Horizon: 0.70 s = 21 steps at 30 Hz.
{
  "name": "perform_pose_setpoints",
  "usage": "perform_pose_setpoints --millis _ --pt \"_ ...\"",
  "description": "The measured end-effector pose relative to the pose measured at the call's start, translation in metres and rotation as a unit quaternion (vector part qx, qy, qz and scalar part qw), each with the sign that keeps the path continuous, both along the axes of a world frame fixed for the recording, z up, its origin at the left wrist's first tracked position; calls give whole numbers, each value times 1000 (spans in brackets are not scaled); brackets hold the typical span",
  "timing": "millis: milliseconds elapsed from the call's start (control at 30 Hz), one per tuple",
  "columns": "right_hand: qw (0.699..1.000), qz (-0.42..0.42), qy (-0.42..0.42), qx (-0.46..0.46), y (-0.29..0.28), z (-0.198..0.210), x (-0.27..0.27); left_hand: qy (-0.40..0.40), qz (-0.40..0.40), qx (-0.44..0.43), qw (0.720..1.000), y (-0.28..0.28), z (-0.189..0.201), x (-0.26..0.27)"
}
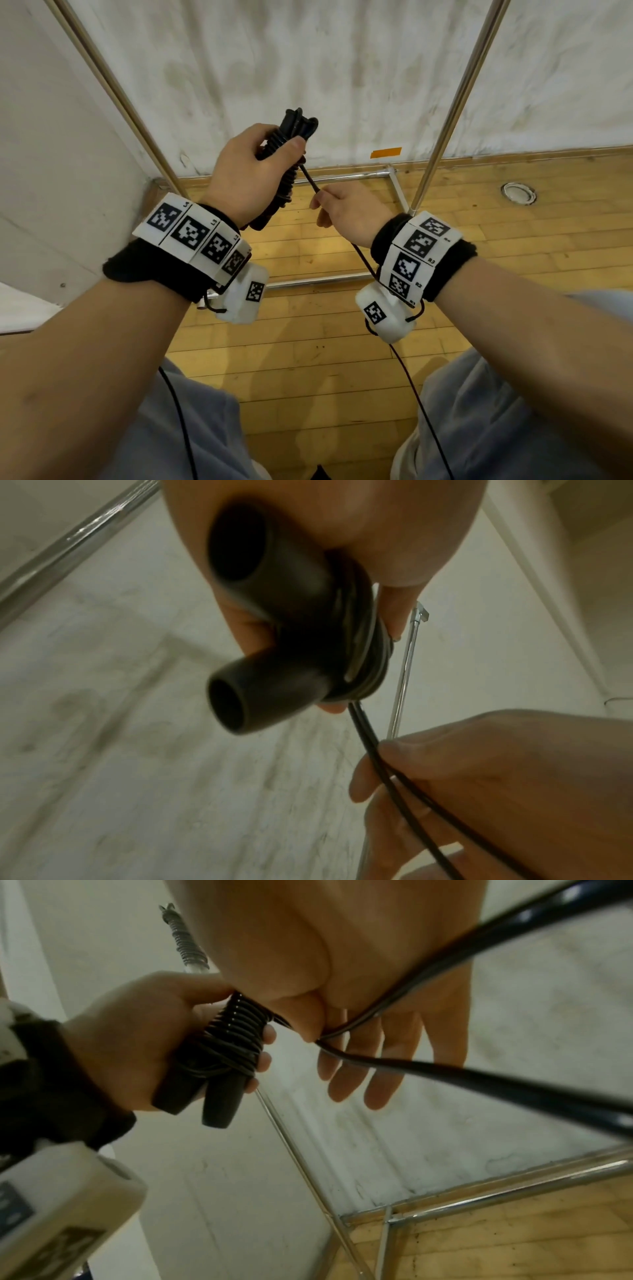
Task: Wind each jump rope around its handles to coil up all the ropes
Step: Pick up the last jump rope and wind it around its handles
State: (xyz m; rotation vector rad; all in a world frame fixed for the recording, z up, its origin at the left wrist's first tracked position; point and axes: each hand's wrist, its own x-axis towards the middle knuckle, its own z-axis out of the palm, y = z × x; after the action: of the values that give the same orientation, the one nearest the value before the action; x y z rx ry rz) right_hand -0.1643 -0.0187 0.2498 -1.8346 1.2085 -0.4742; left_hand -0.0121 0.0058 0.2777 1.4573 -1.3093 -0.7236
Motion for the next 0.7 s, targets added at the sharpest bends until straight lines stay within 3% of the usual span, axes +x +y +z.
perform_pose_setpoints --millis 67,133,267,433,567,700 --pt "996 13 -75 43 4 5 3 52 38 -12 998 -1 0 2" --pt "994 25 -103 23 5 10 5 44 78 -26 996 -2 -1 5" --pt "995 10 -54 -88 -2 16 2 -76 52 -9 996 0 -5 6" --pt "997 -22 -15 -75 -15 21 -15 -109 3 50 993 0 -1 20" --pt "996 26 41 -80 -11 22 -17 -184 -5 66 981 -2 -9 23" --pt "979 92 113 -140 5 21 -4 -236 15 84 968 -8 -21 21"
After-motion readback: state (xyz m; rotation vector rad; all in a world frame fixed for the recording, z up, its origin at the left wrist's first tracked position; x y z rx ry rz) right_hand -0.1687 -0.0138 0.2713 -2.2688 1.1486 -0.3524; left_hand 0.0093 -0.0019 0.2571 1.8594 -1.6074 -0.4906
